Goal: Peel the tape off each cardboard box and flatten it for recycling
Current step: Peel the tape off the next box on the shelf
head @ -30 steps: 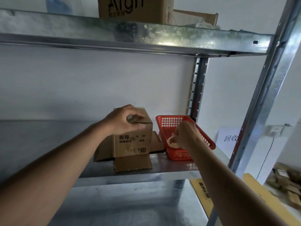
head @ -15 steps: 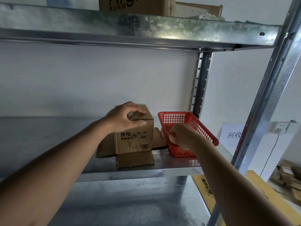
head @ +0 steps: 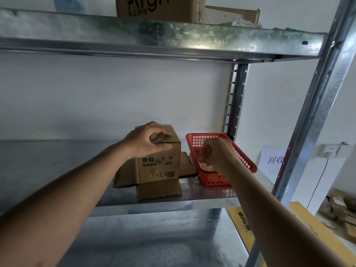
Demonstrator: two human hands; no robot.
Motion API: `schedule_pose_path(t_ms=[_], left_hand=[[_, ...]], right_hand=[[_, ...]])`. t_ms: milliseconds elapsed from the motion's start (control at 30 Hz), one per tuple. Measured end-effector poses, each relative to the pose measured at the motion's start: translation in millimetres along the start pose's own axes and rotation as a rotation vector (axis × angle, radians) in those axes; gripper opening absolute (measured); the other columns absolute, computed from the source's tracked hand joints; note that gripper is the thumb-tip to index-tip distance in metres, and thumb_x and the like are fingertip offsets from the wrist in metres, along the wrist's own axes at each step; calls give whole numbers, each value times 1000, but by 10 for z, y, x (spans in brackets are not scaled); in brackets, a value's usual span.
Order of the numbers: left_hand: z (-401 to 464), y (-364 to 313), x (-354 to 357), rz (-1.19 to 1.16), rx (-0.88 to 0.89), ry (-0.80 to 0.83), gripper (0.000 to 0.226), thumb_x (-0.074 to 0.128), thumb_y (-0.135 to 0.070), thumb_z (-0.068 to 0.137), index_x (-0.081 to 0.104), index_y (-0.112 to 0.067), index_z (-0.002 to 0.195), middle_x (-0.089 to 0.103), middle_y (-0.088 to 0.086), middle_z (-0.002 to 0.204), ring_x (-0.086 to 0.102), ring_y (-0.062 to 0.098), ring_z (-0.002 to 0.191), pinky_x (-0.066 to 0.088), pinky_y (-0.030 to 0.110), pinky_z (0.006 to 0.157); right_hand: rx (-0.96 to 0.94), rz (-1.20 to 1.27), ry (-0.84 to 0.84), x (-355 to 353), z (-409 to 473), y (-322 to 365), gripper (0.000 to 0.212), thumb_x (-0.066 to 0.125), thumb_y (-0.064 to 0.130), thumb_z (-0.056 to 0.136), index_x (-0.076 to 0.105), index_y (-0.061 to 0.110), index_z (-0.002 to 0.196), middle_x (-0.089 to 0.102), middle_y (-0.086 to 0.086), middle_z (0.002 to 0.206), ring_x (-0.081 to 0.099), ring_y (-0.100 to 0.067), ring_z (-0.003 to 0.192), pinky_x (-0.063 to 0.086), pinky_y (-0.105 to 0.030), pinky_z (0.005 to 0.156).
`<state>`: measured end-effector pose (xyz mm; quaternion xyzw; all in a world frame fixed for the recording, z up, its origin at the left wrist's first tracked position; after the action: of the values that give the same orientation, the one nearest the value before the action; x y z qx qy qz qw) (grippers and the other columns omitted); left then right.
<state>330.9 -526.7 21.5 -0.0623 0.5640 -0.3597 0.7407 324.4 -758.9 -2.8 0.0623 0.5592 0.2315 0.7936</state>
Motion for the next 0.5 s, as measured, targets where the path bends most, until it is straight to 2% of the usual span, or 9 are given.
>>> schedule_pose_path(t_ms=[133, 300, 400, 500], left_hand=[[6, 15, 17, -27, -4, 20, 56, 71, -73, 73, 68, -48, 123, 52, -29, 129, 49, 6, 128, 42, 36, 108], [42, 105, 48, -126, -69, 83, 24, 65, -51, 97, 70, -50, 120, 50, -27, 136, 43, 7, 136, 32, 38, 115], [39, 99, 65, -179, -106, 98, 25, 54, -39, 106, 71, -47, 123, 51, -24, 138, 43, 7, 136, 33, 39, 117], [28, 79, 69, -161, -121, 95, 31, 50, -27, 108, 72, -41, 126, 50, -21, 140, 42, 7, 136, 32, 36, 119]], right_hand=[[-58, -67, 2, 13, 2, 94, 18, 75, 14, 95, 79, 19, 112, 77, 1, 109, 65, -6, 76, 42, -8, 59], [-59, -222, -18, 12, -1, 177, 24, 74, 9, 94, 77, 22, 115, 76, -3, 111, 70, -16, 78, 59, -25, 64], [-54, -245, -24, -14, 3, 254, 19, 69, 12, 96, 77, 19, 112, 75, -4, 107, 71, -19, 77, 64, -35, 70], [-69, -249, -37, -42, 19, 350, 16, 60, 13, 101, 75, 18, 107, 74, -5, 102, 69, -19, 75, 64, -38, 69]])
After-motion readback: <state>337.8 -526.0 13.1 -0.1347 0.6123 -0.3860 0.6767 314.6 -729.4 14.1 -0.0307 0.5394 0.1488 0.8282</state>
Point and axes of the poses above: each hand's wrist, its own z-axis towards the middle knuckle, its own x-axis out of the palm, y = z × x, the point moved 10 cm from there along z, towards the middle knuckle
